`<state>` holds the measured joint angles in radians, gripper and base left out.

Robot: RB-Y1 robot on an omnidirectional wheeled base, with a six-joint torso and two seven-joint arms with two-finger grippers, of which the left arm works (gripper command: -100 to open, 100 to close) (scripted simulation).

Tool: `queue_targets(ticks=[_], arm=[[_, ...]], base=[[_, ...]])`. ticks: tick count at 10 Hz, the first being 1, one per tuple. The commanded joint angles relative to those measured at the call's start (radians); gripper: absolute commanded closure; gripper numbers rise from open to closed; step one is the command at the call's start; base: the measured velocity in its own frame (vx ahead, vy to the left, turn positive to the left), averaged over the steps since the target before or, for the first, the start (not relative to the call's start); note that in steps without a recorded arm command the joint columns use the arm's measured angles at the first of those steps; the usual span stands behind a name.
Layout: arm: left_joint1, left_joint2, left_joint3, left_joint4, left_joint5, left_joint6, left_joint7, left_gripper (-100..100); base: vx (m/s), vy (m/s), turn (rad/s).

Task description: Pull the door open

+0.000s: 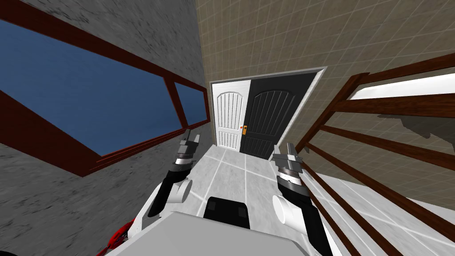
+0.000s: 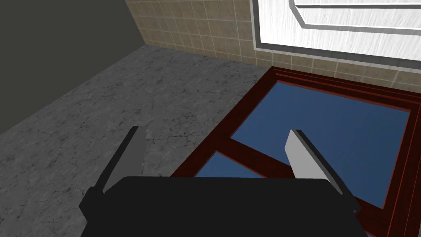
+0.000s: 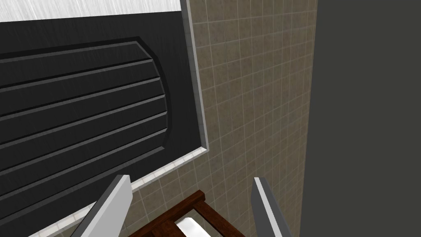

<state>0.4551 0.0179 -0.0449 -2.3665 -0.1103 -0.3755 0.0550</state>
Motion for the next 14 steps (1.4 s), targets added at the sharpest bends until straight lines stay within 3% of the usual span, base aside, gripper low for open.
queue_targets(ticks=[1,7,14], arm=[[-0.015,0.010,0.001,0.035,0.004,0.002,0.002,-100],[-0.075,0.039,0.005,0.172,0.019,0.011,0.010,-100],[-0.131,0.059,0.009,0.299,0.033,0.019,0.018,-100]], base=[[0.083,-0.040,0.006],[0.165,-0.068,-0.040],[0.102,-0.056,-0.026]])
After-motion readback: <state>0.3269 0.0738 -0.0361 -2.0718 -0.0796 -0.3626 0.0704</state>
